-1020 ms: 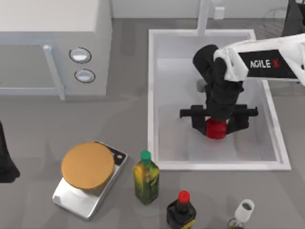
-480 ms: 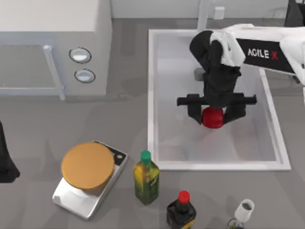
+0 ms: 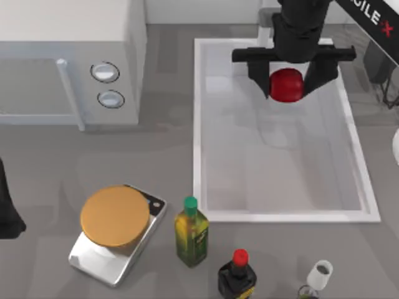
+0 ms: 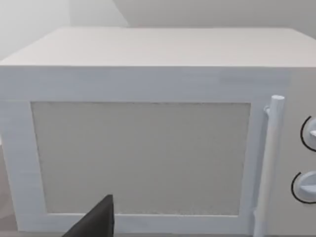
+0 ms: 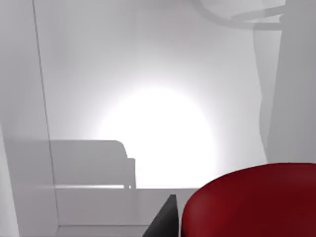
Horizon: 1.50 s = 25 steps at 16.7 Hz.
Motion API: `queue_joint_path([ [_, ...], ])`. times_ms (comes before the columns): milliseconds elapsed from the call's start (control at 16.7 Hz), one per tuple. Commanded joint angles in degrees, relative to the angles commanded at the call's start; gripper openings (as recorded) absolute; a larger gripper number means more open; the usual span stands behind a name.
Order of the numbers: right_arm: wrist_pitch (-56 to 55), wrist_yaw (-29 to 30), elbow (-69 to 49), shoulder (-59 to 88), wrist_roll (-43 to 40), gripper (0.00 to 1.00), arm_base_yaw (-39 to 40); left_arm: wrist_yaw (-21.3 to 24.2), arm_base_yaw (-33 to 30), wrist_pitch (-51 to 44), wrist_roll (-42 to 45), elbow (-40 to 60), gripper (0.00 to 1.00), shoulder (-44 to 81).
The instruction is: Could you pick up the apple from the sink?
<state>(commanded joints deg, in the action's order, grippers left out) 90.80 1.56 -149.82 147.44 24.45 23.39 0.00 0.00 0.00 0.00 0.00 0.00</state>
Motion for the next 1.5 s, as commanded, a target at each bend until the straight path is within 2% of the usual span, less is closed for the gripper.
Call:
queue_joint_path([
  [180,10.41,0.00,-10.63,-0.17,-0.18,0.00,-0.17,0.00,0.00,0.00,0.00,0.00,1.00,0.00],
  [360,15.54,-0.01,-15.88,-0.55,-0.33,0.00,-0.32,0.00,0.00,0.00,0.00,0.00,1.00,0.00],
  [600,16.13,-0.01,-16.48,-0.62,-0.35,0.00,-0.35,0.00,0.00,0.00,0.00,0.00,1.00,0.00],
  [660,13.78,-0.38,-27.92,4.59,-0.24,0.00,0.17,0.00,0.00,0.00,0.00,0.00,1.00,0.00],
  [780,13.57,-0.39,-27.25,4.13,-0.45,0.00,-0.04,0.00,0.00,0.00,0.00,0.00,1.00,0.00],
  [1080,9.86,-0.55,-15.03,-3.83,-4.02,0.00,-3.61,0.00,0.00,0.00,0.00,0.00,1.00,0.00],
  [1500,-0.16,-0.98,22.66,-25.24,-13.55,0.00,-13.13,0.00,0.00,0.00,0.00,0.00,1.00,0.00],
])
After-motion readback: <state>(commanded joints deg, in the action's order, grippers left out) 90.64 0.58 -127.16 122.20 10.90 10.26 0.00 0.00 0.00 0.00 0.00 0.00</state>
